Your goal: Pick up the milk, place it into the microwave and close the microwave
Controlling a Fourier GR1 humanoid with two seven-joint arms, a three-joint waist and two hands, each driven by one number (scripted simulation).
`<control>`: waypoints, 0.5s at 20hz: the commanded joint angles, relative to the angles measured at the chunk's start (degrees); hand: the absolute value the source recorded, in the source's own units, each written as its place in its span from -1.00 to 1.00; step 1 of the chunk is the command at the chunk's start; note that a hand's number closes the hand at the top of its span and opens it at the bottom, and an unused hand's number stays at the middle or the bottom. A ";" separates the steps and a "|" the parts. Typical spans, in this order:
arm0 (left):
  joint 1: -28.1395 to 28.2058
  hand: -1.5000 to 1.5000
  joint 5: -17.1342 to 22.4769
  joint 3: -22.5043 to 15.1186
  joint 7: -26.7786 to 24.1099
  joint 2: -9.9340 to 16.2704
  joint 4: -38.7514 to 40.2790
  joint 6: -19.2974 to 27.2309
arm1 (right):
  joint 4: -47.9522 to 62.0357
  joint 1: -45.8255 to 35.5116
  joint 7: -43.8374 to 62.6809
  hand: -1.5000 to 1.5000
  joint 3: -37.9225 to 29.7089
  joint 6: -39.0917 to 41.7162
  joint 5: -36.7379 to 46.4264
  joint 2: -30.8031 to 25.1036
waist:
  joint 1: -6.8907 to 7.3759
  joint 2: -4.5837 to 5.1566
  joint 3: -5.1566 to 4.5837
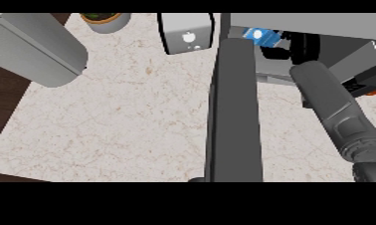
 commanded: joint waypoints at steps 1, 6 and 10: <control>-0.42 -1.00 -0.97 -0.11 -0.16 0.04 -0.20 0.26 | 6.05 1.83 8.42 -1.00 0.88 -9.41 2.12 -4.27 | 0.39 0.54 -0.21; -1.24 -1.00 -3.26 -0.72 -0.46 0.73 1.16 -0.30 | 1.49 0.63 1.94 -1.00 1.46 -3.83 2.15 -1.00 | 0.61 0.10 0.24; -1.50 -1.00 -4.05 -1.42 -2.13 0.60 2.86 -1.97 | 2.05 -1.63 2.36 -1.00 1.98 -1.90 2.78 -1.00 | 1.52 0.31 0.10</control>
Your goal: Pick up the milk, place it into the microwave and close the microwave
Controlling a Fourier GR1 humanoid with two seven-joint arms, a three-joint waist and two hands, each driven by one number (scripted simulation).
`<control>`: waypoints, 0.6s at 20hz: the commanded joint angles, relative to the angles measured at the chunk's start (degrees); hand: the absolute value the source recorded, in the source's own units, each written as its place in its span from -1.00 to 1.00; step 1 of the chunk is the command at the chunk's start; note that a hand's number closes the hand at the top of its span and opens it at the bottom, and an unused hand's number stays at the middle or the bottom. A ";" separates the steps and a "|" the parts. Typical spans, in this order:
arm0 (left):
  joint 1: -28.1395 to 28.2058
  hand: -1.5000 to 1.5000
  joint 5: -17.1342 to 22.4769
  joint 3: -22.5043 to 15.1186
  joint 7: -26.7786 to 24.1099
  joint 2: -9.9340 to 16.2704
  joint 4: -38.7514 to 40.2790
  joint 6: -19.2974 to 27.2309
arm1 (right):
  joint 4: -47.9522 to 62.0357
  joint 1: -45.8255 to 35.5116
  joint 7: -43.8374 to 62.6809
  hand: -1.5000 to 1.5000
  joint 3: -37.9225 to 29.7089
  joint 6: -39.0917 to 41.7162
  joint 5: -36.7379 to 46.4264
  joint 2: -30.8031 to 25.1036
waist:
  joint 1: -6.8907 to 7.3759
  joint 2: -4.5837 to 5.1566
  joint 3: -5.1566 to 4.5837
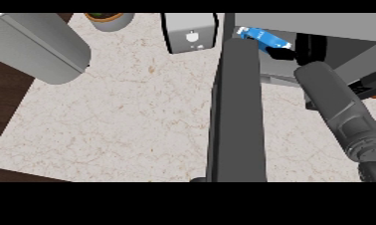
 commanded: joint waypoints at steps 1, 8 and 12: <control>-0.11 -1.00 -1.75 -1.40 -0.08 0.24 0.07 -1.13 | -1.05 0.10 -2.71 -1.00 -0.17 1.41 -0.17 1.47 | 0.02 -0.04 0.12; -1.17 -1.00 -1.89 -4.66 -1.46 0.32 3.99 -5.17 | -1.18 -2.22 -4.43 -1.00 -1.89 9.45 -2.09 3.36 | -0.16 -0.04 -0.03; -2.20 -1.00 -3.11 -6.91 -0.50 -1.05 1.59 -4.00 | -2.54 -1.72 -8.11 -1.00 -4.48 15.19 -4.93 3.90 | -1.58 -0.82 0.06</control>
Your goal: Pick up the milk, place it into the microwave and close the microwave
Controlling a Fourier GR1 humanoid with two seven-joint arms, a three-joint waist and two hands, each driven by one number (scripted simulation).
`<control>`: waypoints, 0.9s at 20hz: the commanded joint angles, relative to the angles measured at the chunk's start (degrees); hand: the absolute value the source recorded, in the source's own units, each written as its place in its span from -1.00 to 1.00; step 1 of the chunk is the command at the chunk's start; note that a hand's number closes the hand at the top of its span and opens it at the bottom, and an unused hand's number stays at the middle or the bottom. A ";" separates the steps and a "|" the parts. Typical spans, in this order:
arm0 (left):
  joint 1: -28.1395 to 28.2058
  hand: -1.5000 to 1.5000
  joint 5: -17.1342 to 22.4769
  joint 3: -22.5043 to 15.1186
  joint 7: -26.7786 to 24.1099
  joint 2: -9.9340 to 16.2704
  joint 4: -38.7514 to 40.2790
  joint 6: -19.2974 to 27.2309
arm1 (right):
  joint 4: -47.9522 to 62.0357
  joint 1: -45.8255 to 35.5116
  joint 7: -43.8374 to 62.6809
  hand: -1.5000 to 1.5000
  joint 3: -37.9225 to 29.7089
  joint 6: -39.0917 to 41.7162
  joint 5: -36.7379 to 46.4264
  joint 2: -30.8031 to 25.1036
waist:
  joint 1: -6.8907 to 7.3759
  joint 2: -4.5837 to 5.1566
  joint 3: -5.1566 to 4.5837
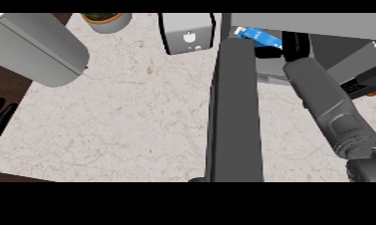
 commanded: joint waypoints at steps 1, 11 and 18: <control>1.00 -1.00 0.25 -2.91 0.22 -1.03 -0.96 -2.15 | -0.76 0.37 -2.85 -1.00 -2.49 5.64 -2.69 0.56 | -0.75 -0.71 -0.02; -0.99 -1.00 -3.12 -8.17 0.60 -3.57 -0.37 -2.21 | -1.29 6.24 -11.26 -1.00 -9.52 19.43 -10.39 2.10 | -3.53 -1.66 -0.12; -1.81 1.00 -2.65 -12.16 2.93 -4.92 -0.92 -1.92 | -0.87 11.75 -15.44 -1.00 -11.70 30.17 -13.60 5.33 | -5.18 -2.59 -0.20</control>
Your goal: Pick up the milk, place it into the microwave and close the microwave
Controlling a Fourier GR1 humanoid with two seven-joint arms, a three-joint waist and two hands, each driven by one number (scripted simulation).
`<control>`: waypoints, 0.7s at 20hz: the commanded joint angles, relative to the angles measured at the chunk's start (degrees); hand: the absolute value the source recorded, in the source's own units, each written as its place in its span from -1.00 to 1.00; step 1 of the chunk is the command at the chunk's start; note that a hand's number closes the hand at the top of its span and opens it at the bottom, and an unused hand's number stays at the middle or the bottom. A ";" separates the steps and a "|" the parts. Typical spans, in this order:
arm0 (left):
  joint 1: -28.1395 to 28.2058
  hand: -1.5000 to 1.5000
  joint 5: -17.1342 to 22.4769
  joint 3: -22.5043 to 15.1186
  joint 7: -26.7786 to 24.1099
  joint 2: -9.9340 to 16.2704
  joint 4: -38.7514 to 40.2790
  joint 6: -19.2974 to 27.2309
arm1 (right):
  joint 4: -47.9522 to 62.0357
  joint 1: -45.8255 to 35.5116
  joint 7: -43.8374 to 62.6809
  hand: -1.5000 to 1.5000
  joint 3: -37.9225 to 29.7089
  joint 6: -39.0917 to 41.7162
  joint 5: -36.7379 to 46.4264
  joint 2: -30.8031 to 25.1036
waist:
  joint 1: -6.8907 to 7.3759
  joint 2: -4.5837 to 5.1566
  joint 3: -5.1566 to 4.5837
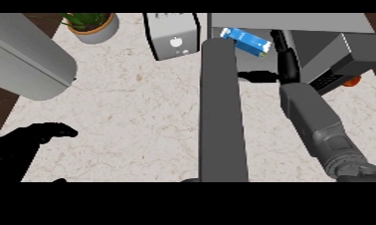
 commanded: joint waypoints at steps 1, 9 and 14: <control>3.56 1.00 -0.52 -5.03 0.73 -1.51 -3.46 0.06 | -0.04 2.77 -1.71 -1.00 -1.57 7.59 -2.34 1.41 | -0.82 -0.71 -0.05; 2.48 1.00 -1.51 -11.57 3.63 -1.57 -1.74 4.22 | -4.06 13.88 -7.73 -1.00 -0.60 16.15 -3.80 1.37 | -2.77 -1.35 -0.17; 1.49 1.00 -7.43 -20.40 2.59 -1.58 -1.95 8.70 | -11.28 19.58 -7.29 -1.00 2.93 13.03 -3.15 6.75 | -3.55 -1.66 -0.23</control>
